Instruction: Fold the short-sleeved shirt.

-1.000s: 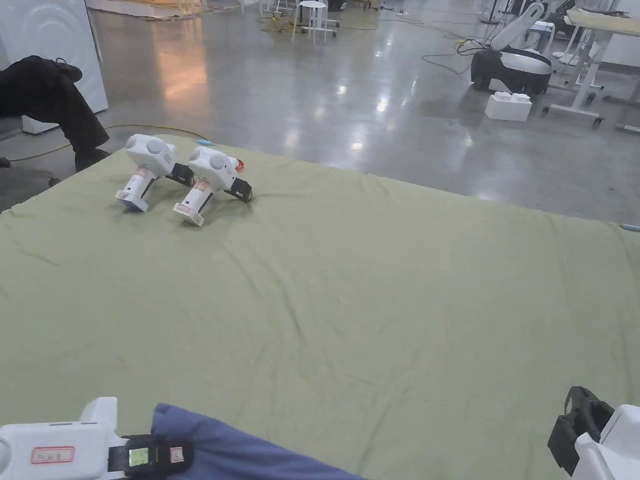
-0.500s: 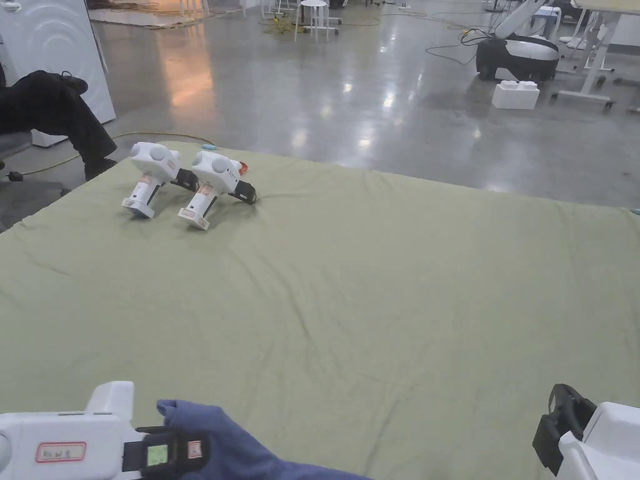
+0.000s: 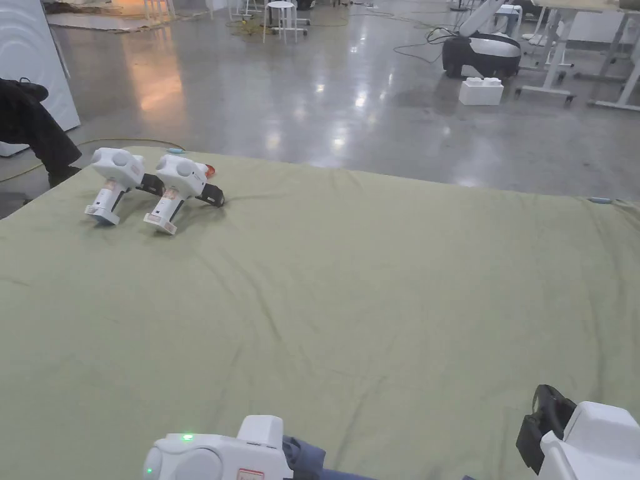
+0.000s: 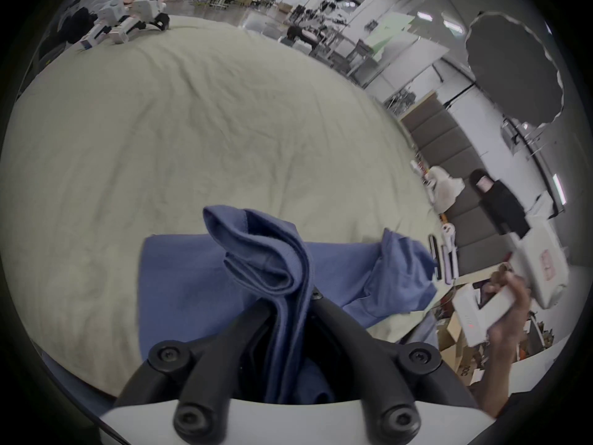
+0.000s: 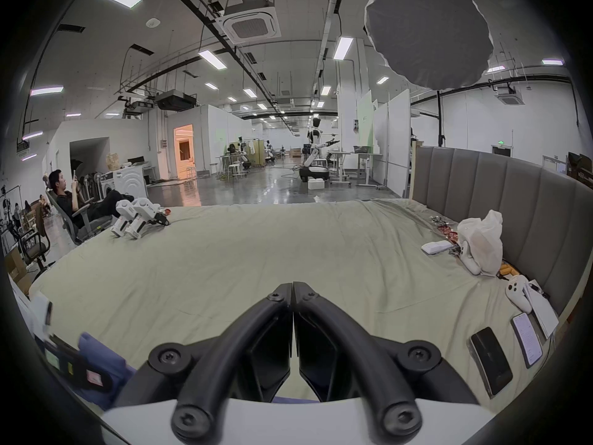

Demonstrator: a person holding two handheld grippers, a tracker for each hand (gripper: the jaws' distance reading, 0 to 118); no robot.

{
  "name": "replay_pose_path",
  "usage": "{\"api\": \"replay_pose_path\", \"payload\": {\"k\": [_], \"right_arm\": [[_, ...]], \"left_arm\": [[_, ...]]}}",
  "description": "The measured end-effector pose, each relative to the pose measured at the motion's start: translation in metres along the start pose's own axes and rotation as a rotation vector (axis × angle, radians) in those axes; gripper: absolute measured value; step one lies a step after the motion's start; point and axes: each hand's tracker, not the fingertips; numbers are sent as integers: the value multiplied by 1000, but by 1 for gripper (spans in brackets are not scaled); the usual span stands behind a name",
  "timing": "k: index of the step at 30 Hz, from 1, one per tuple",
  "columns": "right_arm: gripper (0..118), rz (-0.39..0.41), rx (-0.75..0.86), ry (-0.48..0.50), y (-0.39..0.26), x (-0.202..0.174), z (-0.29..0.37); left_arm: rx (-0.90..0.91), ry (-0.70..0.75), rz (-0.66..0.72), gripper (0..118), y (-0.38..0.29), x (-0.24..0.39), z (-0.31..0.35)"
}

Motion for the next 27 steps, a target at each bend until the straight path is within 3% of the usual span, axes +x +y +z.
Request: {"api": "replay_pose_path", "payload": {"k": [9, 12, 14, 16, 19, 23, 27], "right_arm": [[0, -11, -25, -31, -9, 12, 4], [0, -11, -29, -32, -10, 13, 4], [0, -11, -32, -32, -10, 14, 4], [0, -11, -32, -31, -10, 14, 5], [0, -7, -29, -28, -9, 15, 6], [0, -4, -30, -27, -10, 16, 7], [0, -10, -34, -28, -12, 17, 7]], "left_arm": [[-75, 116, -9, 6, -9, 22, -40], [-78, 101, -3, 25, -9, 24, -37], [-56, 54, 16, 48, -7, 25, -26], [-42, 24, 1, 51, -6, 28, -12], [12, -22, 22, 49, -1, 27, 14], [68, -40, 7, 17, 3, 25, 37], [47, 75, -39, 3, 1, 22, 22]]}}
